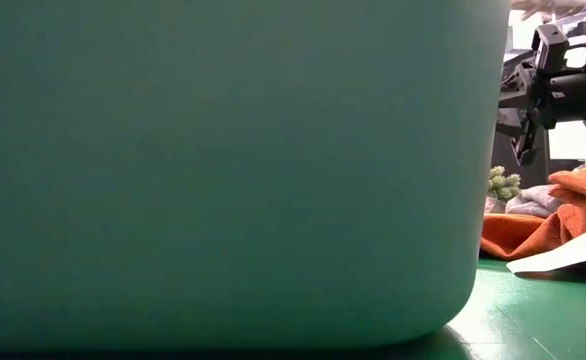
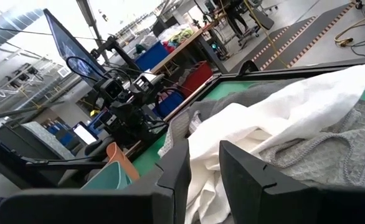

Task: Sort towels by color in basket
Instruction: Put the white towel into the green bin

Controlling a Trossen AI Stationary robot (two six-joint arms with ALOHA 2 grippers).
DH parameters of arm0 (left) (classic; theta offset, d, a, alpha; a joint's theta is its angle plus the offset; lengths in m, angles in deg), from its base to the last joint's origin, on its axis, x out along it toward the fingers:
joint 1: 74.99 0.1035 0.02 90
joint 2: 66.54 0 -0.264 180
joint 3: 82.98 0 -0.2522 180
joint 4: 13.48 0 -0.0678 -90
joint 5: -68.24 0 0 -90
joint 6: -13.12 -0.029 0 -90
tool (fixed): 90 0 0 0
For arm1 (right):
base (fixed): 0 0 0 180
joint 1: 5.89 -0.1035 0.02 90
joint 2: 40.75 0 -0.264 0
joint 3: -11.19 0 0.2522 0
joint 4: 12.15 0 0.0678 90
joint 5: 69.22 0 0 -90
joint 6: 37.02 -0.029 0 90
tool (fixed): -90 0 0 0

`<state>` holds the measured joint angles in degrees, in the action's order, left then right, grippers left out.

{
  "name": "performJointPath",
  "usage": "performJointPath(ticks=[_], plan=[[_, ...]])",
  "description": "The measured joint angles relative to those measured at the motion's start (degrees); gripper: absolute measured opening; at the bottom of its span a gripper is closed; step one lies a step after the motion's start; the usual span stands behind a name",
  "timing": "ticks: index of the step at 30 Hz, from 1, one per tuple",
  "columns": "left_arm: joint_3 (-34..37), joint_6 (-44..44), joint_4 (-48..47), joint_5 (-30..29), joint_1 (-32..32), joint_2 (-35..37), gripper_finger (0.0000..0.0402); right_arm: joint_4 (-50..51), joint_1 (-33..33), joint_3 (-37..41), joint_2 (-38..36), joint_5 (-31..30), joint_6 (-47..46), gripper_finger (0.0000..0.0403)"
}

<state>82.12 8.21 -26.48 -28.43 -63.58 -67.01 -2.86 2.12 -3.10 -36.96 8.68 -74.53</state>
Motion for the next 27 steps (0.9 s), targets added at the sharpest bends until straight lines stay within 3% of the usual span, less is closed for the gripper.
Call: performJointPath(ticks=[14,22,27], plan=[[-0.02,0.76,0.02,0.02,0.01,0.0,0.0167,-1.55,0.0,0.0,-0.02,0.0,-0.01,0.0115],[0.0,18.33,0.04,0.02,0.01,0.0,0.0167,-1.55,-0.57,0.0,0.0,0.01,0.38,0.0115],[0.01,19.16,0.1,0.02,0.01,0.0,0.0167,-1.55,0.17,0.0,0.0,0.01,1.09,0.0115]])
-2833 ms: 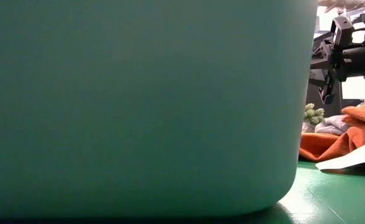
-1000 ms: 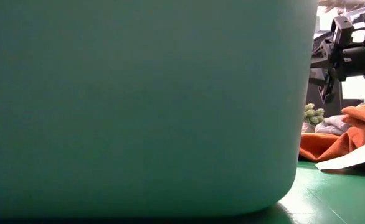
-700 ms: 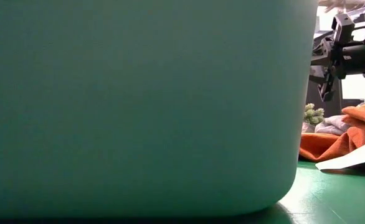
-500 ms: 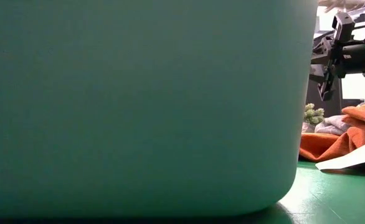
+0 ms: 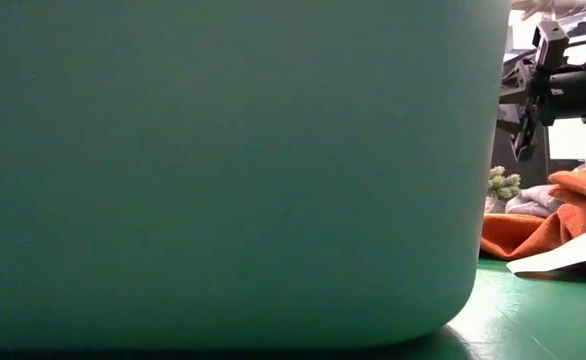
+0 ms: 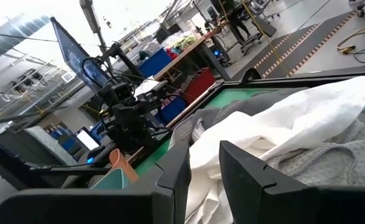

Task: Sort towels by color in basket
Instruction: Put the white towel into the green bin

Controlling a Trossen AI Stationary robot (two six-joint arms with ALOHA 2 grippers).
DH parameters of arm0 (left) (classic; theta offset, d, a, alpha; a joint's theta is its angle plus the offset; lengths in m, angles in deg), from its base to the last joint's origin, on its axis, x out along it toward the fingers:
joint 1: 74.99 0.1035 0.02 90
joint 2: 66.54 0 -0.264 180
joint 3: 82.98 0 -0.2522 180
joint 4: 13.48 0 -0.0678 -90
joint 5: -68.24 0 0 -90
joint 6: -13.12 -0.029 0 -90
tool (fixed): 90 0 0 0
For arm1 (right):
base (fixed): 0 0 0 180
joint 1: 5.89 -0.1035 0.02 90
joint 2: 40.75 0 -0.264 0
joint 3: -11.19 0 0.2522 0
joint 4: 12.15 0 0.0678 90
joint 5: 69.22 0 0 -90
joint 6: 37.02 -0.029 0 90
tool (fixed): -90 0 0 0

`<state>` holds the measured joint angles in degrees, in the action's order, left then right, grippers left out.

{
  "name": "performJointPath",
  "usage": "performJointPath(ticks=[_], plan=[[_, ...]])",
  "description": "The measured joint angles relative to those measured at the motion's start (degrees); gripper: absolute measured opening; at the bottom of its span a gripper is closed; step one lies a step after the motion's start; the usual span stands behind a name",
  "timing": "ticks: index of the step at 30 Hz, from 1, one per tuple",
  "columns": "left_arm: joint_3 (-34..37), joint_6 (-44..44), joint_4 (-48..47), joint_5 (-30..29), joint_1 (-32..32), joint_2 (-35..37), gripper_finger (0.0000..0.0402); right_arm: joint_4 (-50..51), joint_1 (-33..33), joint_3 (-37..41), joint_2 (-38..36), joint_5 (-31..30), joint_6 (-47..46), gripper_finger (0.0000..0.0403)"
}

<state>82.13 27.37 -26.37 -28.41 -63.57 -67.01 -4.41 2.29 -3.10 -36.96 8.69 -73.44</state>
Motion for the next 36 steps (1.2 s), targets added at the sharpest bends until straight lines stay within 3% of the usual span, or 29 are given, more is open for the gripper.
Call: performJointPath(ticks=[6,11,17,23,32,36], plan=[[0.0,1.45,0.12,-0.1,0.0,0.0,0.0167,-4.18,-0.73,0.0,0.02,0.38,4.66,0.0115],[-0.23,-5.09,2.65,-2.49,0.0,0.0,0.0167,-12.86,-1.91,-0.27,0.0,2.6,12.34,0.0115],[-5.18,-10.5,-1.82,-5.04,0.0,-1.84,0.0167,-12.93,-4.91,-2.03,3.38,3.01,20.29,0.0115],[-8.98,-9.86,-2.37,-5.51,0.0,-7.49,0.0167,-13.29,-7.98,-4.84,13.58,2.97,24.88,0.0115],[-15.75,-6.55,-2.15,-7.69,-0.02,-17.58,0.0167,-0.64,-9.8,-24.44,38.98,-3.77,31.01,0.0115],[-19.6,-4.6,-7.46,-6.22,-0.04,-19.92,0.0167,7.86,-8.96,-34.13,50.75,-3.79,35.06,0.0125]])
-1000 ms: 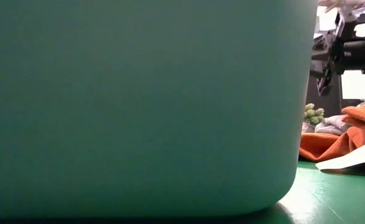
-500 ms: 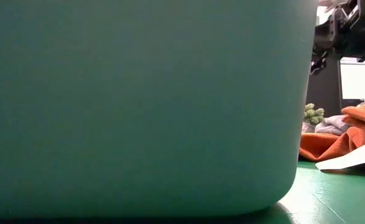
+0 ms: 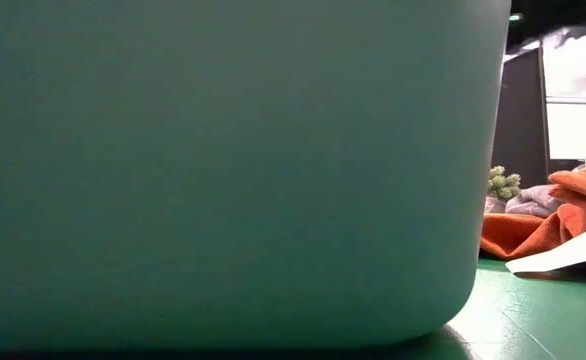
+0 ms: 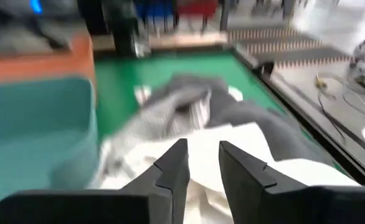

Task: Sort towels by color in basket
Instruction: Put the white towel into the green bin

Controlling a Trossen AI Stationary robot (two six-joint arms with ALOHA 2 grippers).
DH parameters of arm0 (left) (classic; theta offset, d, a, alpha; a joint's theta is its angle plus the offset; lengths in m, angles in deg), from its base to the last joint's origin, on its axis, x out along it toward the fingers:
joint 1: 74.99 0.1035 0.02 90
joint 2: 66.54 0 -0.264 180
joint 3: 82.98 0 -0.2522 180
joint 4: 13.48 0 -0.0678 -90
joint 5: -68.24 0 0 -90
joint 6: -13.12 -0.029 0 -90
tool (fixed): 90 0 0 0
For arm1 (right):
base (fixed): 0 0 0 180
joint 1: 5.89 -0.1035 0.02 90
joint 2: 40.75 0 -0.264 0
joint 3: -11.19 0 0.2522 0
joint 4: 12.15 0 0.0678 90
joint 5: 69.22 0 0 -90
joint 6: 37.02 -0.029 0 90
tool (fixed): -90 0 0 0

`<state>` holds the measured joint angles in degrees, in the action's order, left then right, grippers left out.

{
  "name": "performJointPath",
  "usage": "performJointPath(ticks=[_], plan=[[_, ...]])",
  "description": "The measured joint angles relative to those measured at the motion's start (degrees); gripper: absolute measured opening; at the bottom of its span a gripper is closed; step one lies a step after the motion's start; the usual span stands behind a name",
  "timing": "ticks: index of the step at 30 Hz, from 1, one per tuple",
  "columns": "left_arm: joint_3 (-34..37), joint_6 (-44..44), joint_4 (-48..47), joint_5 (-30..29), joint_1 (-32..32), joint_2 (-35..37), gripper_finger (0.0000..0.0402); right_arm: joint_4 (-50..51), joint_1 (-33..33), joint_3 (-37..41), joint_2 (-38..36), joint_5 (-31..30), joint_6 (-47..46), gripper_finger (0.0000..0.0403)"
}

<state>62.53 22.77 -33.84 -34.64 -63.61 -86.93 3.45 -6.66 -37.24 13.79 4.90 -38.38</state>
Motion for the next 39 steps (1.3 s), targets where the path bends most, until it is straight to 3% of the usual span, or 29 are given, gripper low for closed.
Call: performJointPath(ticks=[5,13,19,22,25,32,39], plan=[[-3.13,2.12,-8.78,2.2,-0.71,-0.26,0.0167,15.0,1.45,-12.81,14.57,-0.07,5.38,0.0176],[-3.5,1.29,-9.67,2.07,-1.51,-0.07,0.0167,29.26,3.32,-30.56,33.26,-0.59,10.03,0.0292],[-3.5,1.12,-11.18,1.94,-1.55,-0.07,0.0167,32.18,5.55,-35.56,42.62,-0.76,12.94,0.0308],[-3.5,0.67,-10.92,1.9,-1.57,-0.07,0.0167,32.21,6.93,-35.94,45.92,-0.73,13.22,0.0289],[-3.5,-0.03,-10.69,1.77,-1.56,-0.07,0.0167,32.25,7.8,-35.92,48.29,-0.18,13.48,0.0244],[-3.5,-0.94,-10.43,-0.36,-1.57,-0.07,0.0167,32.71,8.48,-35.92,49.9,2.66,13.54,0.0036],[-3.5,-2.32,-8.97,-0.88,-1.57,-0.07,0.0167,36.83,5.63,-40.25,41.93,2.69,12.05,0.0038]])
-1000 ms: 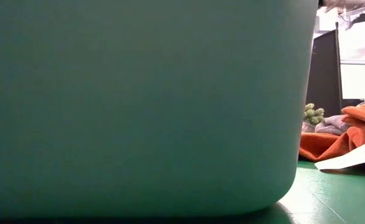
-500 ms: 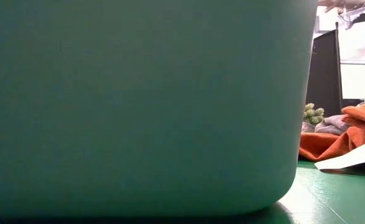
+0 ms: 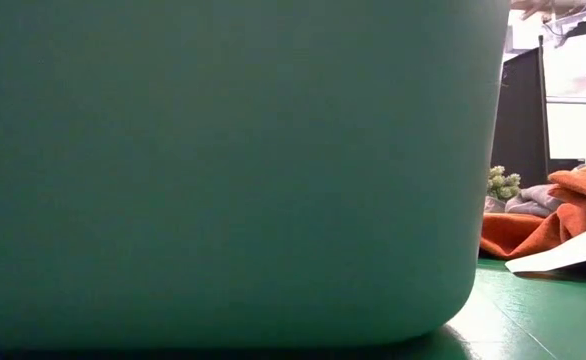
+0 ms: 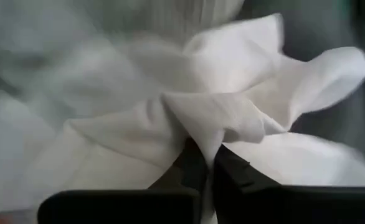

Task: Sort towels by color in basket
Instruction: Put the white towel into the green bin

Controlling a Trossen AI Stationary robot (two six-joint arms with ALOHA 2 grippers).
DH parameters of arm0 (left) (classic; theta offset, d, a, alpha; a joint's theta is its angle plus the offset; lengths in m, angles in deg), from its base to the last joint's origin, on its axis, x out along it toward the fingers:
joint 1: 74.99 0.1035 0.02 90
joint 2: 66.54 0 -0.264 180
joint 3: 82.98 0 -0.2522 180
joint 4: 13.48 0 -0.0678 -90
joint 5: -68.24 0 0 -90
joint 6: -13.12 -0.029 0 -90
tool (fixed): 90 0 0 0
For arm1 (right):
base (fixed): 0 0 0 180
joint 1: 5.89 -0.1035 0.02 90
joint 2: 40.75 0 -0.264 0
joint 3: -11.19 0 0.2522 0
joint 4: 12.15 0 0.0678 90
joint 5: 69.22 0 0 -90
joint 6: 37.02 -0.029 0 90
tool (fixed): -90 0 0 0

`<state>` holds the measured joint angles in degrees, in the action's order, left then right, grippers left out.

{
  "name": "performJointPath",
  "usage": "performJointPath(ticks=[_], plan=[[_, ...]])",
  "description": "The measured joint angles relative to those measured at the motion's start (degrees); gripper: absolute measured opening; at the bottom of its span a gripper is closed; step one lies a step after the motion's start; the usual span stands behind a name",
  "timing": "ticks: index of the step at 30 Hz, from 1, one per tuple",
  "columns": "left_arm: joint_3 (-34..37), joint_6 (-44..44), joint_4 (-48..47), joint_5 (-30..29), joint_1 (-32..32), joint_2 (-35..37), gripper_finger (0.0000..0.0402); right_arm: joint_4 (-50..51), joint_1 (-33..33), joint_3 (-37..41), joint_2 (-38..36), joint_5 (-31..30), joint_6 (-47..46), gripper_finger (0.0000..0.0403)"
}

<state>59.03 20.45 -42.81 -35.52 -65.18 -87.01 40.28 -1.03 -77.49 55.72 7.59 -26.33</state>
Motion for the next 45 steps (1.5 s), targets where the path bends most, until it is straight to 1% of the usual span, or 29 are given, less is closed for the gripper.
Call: performJointPath(ticks=[2,8,12,15,18,21,25,29,33,37,41,45], plan=[[0.0,-0.69,0.49,-0.44,0.0,0.01,0.0167,0.14,-1.59,-1.96,-3.32,-0.02,-0.09,0.0032],[-0.01,-0.89,3.15,-0.52,-0.01,0.0,0.0167,-1.93,-7.09,-6.6,-12.63,-0.04,-0.04,0.0031],[-0.02,-2.49,7.4,-0.44,-0.03,0.02,0.0167,-9.24,-11.61,-6.84,-18.23,0.11,1.35,0.0031],[-0.02,-4.69,12.08,-0.41,-0.02,0.02,0.0167,-15.57,-15.37,-6.88,-20.84,3.06,3.05,0.0031],[-0.02,-6.39,15.0,-0.38,-0.03,0.02,0.0167,-18.97,-18.34,-6.92,-21.39,7.06,3.02,0.0031],[-0.02,-7.29,16.84,-0.35,-0.04,0.04,0.0167,-18.03,-20.67,-6.92,-20.19,11.5,2.55,0.0031],[-0.02,-7.23,18.22,-0.34,-0.04,0.01,0.0167,-17.12,-23.46,-6.86,-17.6,20.45,1.87,0.0031],[-0.02,-7.17,23.61,-0.33,-0.02,0.02,0.0167,-17.85,-24.21,-6.88,-13.41,22.92,-1.73,0.0034],[-0.03,-8.36,30.45,-0.33,-0.04,0.02,0.0167,-18.55,-21.83,-6.84,-6.15,26.82,-6.27,0.0032],[-0.04,-8.59,33.05,-0.33,-0.03,0.02,0.0167,-21.79,-19.29,-6.81,0.27,28.33,-9.97,0.0035],[-0.04,-8.26,31.62,-0.31,-0.04,0.02,0.0167,-20.29,-16.2,-6.81,5.35,28.72,-13.7,0.0037],[-0.04,-8.41,30.75,-0.33,-0.02,0.02,0.0167,-19.32,-14.99,-6.81,9.85,28.07,-13.02,0.0041]])
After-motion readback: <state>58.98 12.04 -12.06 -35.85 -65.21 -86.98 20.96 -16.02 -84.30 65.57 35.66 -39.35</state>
